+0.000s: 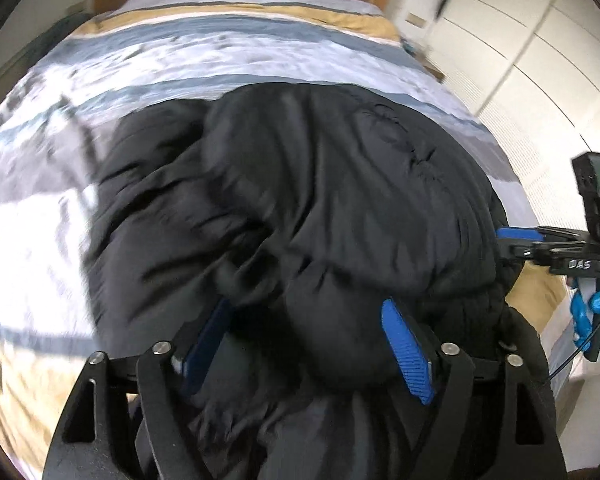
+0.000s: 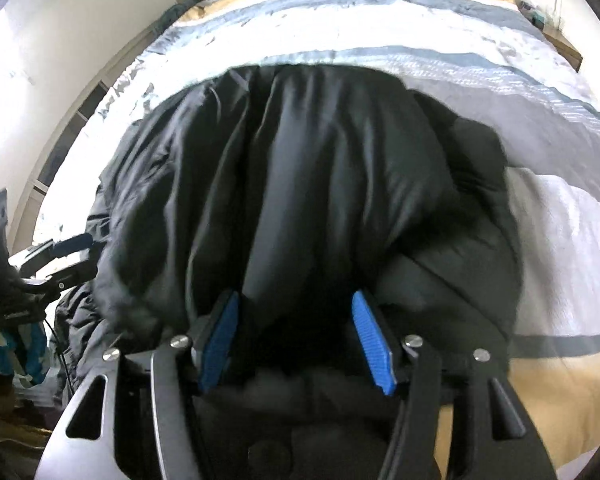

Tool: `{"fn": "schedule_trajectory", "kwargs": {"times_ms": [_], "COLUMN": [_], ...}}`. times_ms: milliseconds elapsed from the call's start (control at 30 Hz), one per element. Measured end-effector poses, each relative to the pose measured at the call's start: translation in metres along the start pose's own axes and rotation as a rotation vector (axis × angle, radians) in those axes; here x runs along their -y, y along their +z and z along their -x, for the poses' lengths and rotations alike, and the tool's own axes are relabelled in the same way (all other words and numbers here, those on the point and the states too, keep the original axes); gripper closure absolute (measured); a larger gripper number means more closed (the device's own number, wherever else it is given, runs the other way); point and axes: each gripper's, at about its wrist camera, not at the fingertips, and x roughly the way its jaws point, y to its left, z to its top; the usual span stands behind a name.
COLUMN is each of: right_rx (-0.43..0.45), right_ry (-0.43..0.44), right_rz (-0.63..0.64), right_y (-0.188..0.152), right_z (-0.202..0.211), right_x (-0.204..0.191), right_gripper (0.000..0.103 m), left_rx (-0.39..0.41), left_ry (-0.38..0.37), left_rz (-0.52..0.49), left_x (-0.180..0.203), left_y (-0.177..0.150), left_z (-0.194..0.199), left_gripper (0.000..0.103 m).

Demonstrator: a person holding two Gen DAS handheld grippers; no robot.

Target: Fold large clothes

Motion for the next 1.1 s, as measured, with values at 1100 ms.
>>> {"fn": "schedule_trajectory", "kwargs": {"times_ms": [1100], "right_rx": [-0.283], "right_ry": [-0.074], "right_rz": [-0.367], "right_y": [-0.269], "right_z": [0.072], "right_x": [0.107], "right_gripper": [0.036], "left_rx": [-0.127], "left_ry": [0.332], "left_rz": [0.429], "left_x": [-0.131], "left_y": [-0.189], "left_z": [0.121], "left_gripper": [0.014]}}
